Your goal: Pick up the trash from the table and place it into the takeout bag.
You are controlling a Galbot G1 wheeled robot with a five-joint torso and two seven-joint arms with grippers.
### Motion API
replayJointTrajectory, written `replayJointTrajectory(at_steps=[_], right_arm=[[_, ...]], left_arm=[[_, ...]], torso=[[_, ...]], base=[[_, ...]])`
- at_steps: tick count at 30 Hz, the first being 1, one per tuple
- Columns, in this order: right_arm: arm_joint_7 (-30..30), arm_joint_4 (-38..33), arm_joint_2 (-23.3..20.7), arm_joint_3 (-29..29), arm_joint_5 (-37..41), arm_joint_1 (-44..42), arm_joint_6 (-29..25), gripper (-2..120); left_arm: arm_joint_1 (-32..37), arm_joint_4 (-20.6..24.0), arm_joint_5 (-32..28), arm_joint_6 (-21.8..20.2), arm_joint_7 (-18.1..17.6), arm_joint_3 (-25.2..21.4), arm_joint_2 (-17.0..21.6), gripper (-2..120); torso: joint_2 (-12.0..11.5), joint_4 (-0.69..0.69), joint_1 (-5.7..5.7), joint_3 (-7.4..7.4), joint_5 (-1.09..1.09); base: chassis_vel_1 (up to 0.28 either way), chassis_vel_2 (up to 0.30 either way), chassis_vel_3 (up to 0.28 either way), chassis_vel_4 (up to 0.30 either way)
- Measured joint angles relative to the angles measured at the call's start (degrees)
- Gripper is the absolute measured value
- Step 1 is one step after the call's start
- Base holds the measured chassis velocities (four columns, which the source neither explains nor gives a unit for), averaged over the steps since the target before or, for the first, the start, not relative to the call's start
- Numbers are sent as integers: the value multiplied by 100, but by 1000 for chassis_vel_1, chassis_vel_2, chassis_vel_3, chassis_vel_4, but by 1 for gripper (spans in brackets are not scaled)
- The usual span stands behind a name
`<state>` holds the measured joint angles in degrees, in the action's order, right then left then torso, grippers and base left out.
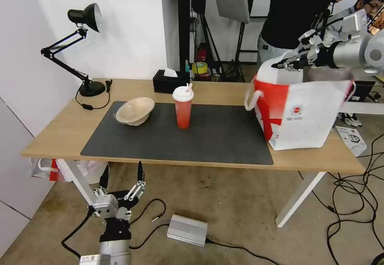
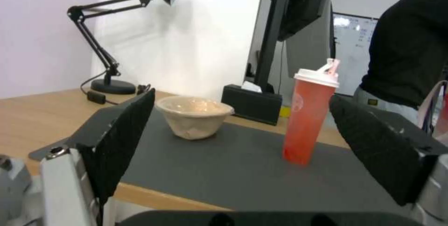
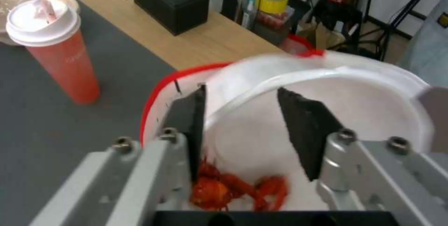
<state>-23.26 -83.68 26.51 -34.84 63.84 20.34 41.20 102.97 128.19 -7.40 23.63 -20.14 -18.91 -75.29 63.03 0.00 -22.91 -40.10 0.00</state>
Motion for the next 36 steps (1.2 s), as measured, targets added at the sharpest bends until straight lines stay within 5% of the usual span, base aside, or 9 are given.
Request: replayJointTrajectory(at_steps=[16, 36], right_arm=[[69, -26, -4, -43, -46, 52, 2, 99], [251, -234, 87, 262, 144, 86, -45, 100]], left_arm=[[-2, -14, 1, 0, 2, 23, -26, 100], [13, 3, 17, 0, 6, 7, -49, 100]], torso=[[0, 0, 0, 0, 0], [0, 0, 0, -1, 0]], base=[[0, 0, 0, 0], [0, 0, 0, 0]])
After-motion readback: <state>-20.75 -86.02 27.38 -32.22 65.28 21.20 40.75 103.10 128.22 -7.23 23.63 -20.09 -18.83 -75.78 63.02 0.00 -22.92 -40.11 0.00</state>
